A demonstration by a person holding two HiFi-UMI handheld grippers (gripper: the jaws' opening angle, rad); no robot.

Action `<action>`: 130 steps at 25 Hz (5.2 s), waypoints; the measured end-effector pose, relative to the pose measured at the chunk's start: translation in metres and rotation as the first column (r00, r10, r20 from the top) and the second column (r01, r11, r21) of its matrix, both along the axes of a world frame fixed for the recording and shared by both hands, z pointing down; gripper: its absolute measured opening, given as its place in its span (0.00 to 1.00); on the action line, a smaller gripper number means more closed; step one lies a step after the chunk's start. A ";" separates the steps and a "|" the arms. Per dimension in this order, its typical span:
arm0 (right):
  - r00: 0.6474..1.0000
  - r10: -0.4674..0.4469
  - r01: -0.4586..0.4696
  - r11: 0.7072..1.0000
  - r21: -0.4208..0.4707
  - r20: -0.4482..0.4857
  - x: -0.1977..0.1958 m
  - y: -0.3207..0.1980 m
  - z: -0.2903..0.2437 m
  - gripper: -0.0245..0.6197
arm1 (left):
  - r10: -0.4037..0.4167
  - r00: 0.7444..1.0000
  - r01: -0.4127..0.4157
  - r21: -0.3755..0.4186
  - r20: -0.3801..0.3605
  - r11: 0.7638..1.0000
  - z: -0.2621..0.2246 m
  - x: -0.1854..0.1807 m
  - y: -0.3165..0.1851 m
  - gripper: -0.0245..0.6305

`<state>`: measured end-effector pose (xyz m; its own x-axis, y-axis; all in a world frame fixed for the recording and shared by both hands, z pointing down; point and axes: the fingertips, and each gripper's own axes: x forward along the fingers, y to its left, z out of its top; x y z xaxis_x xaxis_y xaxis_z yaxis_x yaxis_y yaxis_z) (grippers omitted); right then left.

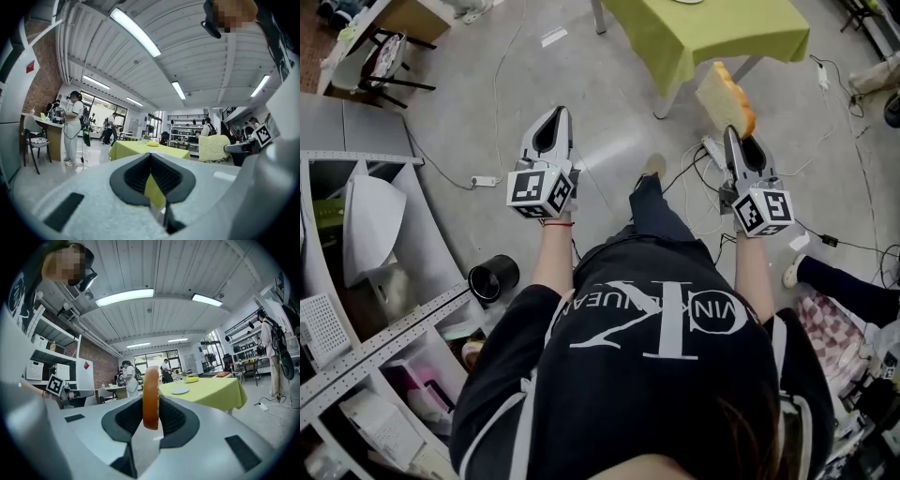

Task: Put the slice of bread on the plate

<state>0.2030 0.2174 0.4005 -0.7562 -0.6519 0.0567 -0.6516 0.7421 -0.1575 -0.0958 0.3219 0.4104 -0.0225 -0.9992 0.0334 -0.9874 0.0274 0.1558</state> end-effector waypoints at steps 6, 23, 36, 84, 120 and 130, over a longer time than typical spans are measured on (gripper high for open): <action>1.000 -0.012 0.011 0.999 -0.042 -0.018 -0.019 -0.054 0.014 0.18 | -0.012 1.000 0.013 -0.034 0.021 0.999 0.002 -0.024 -0.049 0.05; 0.999 0.038 -0.036 0.996 -0.078 0.030 -0.045 -0.208 0.011 0.18 | 0.147 0.988 -0.145 -0.057 0.043 0.988 -0.010 -0.024 -0.234 0.05; 1.000 -0.001 0.002 0.996 -0.086 0.013 -0.053 -0.266 0.012 0.18 | 0.219 0.976 -0.217 -0.049 0.022 0.975 -0.004 -0.006 -0.314 0.05; 0.894 0.308 0.003 0.722 -0.692 0.326 -0.187 -0.435 0.068 0.19 | 0.607 0.793 -0.609 -0.077 -0.053 0.789 0.007 -0.048 -0.611 0.05; 0.961 0.191 -0.274 0.741 -0.613 -0.198 -0.172 -0.458 0.106 0.43 | 0.509 0.839 -0.536 -0.125 -0.195 0.835 0.039 -0.048 -0.580 0.05; 0.956 0.123 -0.263 0.764 -0.589 -0.267 -0.173 -0.448 0.110 0.51 | 0.493 0.849 -0.519 -0.121 -0.190 0.846 0.037 -0.053 -0.576 0.05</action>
<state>0.0303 -0.2304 0.5101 -0.5439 -0.5553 0.6291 -0.8386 0.3873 -0.3832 -0.1488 -0.2536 0.4470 0.5027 -0.8499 0.1582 -0.8367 -0.4323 0.3362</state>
